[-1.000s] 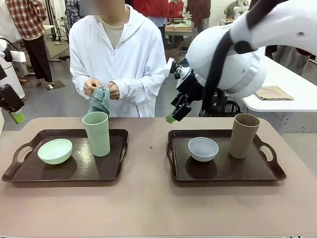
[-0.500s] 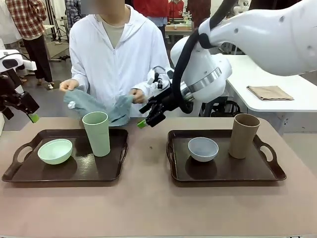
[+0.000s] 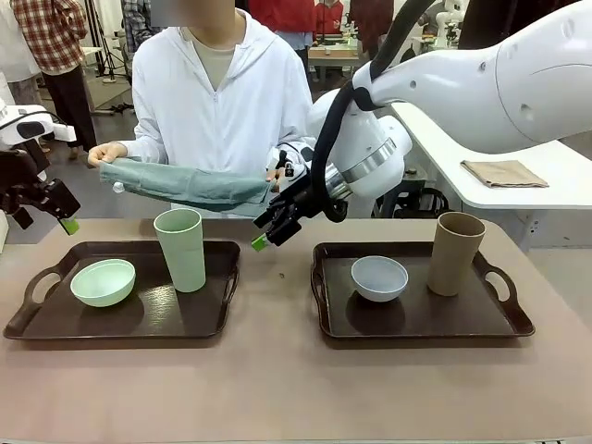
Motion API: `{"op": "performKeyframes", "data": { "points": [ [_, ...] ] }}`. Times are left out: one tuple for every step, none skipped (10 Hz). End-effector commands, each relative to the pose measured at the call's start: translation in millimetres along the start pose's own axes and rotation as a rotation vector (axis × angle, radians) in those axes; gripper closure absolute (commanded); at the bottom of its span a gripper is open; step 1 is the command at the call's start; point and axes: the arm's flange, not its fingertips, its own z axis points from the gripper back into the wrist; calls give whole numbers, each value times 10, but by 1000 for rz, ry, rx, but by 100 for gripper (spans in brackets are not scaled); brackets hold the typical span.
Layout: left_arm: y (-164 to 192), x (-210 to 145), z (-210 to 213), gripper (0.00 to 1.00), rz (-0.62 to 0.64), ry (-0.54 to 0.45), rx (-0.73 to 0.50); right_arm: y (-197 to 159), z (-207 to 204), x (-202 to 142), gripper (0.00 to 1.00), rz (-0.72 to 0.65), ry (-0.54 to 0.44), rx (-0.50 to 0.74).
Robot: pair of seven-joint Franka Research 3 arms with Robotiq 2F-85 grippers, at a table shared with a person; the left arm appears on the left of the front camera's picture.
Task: Set up a tray with a mat and arrange the tableware.
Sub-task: Pick up the Picnic Bowl and Reusable plastic cup from the Handle tray in front of the human's position and hold them in the air.
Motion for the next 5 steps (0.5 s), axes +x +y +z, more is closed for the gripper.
{"op": "performKeyframes", "data": {
  "points": [
    [-14, -27, 23, 0, -3, -6, 4, 55, 47, -27, 0, 28, -12, -9],
    [0, 0, 0, 0, 0, 0, 0, 0, 0, 0, 0, 0, 0, 0],
    [-21, 11, -85, 0, 4, -19, 31, -18, -96, -1, 0, 26, -32, 36],
    [2, 17, -143, 0, -2, -31, 32, -77, -204, 16, 0, 57, -52, 64],
    [15, -24, -186, 0, 10, -34, 37, -116, -289, 30, 0, 69, -107, 99]
  ]
}}
